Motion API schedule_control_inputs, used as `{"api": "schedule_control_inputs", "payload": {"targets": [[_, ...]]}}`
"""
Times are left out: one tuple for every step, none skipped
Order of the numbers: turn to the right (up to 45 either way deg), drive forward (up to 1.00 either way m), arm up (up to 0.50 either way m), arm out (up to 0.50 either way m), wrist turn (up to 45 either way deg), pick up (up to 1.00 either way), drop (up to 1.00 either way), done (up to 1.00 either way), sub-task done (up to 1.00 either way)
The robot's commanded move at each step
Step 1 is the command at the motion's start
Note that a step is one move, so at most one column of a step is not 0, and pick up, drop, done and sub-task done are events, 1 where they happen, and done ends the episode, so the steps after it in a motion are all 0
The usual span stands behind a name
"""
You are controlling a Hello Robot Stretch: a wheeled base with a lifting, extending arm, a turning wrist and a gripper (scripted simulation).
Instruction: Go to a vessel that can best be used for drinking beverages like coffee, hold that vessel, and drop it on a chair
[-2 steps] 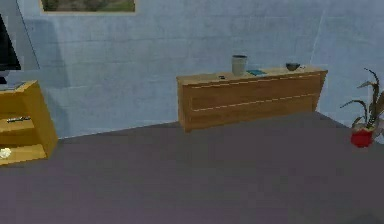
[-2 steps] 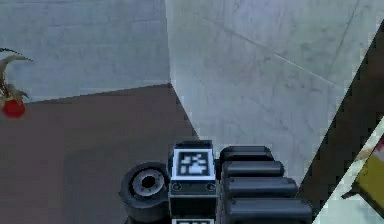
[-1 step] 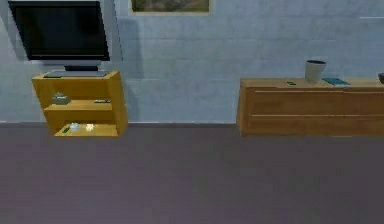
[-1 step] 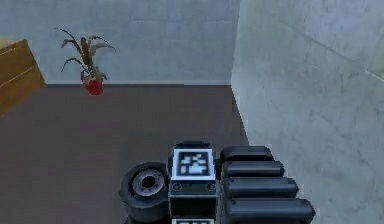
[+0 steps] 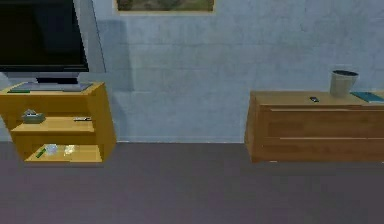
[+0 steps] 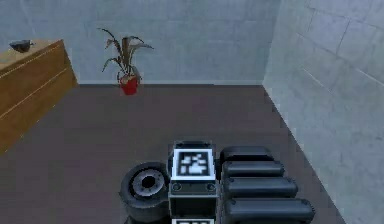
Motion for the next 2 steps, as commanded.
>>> {"api": "schedule_control_inputs", "payload": {"targets": [[-42.0, 0.0, 0.0, 0.0, 0.0, 0.0, 0.0, 0.0, 0.0], [0.0, 0.35, 0.0, 0.0, 0.0, 0.0, 0.0, 0.0, 0.0]]}}
